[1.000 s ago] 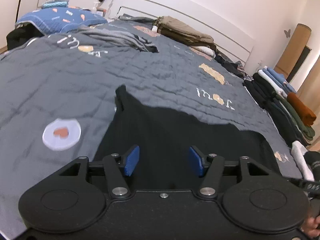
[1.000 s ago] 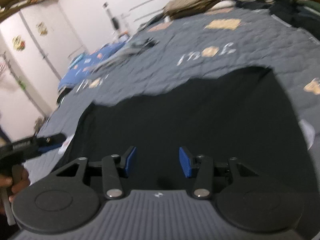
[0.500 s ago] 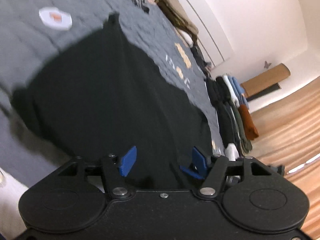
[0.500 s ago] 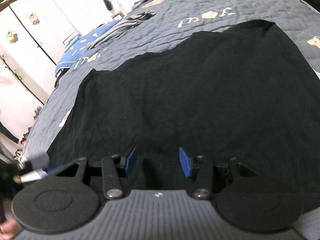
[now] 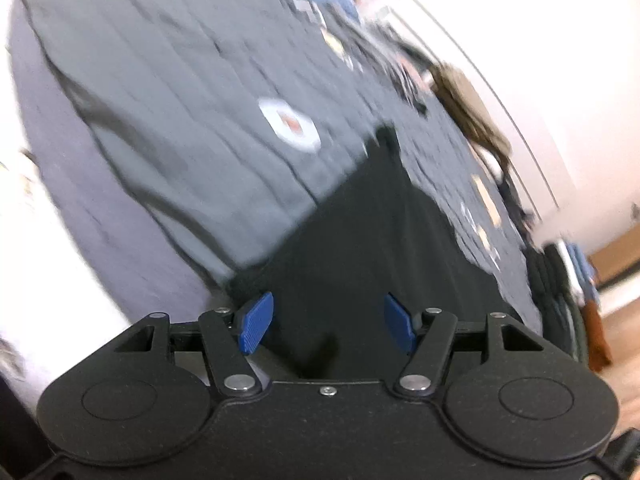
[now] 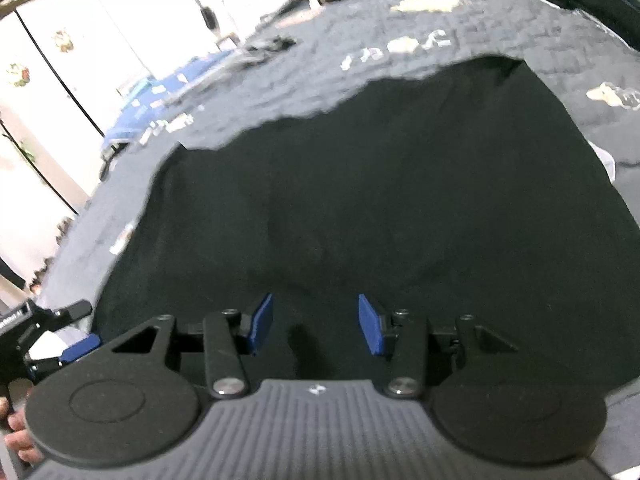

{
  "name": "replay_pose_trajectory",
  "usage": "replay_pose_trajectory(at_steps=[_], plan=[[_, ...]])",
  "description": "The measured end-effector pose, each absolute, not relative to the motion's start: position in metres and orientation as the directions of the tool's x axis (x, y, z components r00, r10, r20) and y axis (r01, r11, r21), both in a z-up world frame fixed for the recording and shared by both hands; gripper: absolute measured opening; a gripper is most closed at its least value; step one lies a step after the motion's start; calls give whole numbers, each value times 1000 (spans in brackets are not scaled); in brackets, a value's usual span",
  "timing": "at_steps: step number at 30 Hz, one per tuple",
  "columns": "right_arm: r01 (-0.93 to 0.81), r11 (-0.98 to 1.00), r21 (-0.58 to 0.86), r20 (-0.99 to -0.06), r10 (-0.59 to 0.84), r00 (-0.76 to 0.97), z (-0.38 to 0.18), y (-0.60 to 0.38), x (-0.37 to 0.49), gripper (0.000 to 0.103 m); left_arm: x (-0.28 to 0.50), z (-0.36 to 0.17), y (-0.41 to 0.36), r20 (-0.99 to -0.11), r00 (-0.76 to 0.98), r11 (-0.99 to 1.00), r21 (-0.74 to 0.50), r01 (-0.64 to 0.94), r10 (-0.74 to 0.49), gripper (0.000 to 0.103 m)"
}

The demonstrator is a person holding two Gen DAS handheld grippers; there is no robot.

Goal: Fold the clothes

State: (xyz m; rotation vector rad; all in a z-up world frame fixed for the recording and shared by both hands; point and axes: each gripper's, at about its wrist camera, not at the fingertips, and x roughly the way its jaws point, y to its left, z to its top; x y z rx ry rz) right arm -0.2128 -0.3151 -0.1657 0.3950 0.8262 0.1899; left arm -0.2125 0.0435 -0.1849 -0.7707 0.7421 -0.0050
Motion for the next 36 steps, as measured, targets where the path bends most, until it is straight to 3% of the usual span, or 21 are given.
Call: replay_pose_trajectory(at_steps=[6,15,20,25,28,33,36], plan=[[-78,888,454,-615,375,694,-157,-301,-212,47,-223,-184,56,-645,751,723,-585,-367,-141,64],[-91,878,469,-651,414,637,-170,-273,-198,47,-212,-200,59,-649,736,704,-614,-358,-192,62],[-111,881,459,-660,422,621,-174,-263,-198,47,-215,-200,52,-628,747,724,-618,-308,-218,38],[-117,880,460,-669,430,606,-178,-257,-197,47,-217,-200,51,-628,748,717,-622,-315,-217,31],[-115,877,466,-668,434,605,-179,-256,-198,47,-221,-194,49,-604,757,711,-644,-281,-248,31],[-110,864,491,-660,451,600,-179,-257,-196,47,-215,-212,48,-691,677,696,-617,-368,-255,35],[-115,861,496,-656,458,600,-177,-256,-196,47,-215,-212,46,-682,684,696,-623,-358,-259,38]])
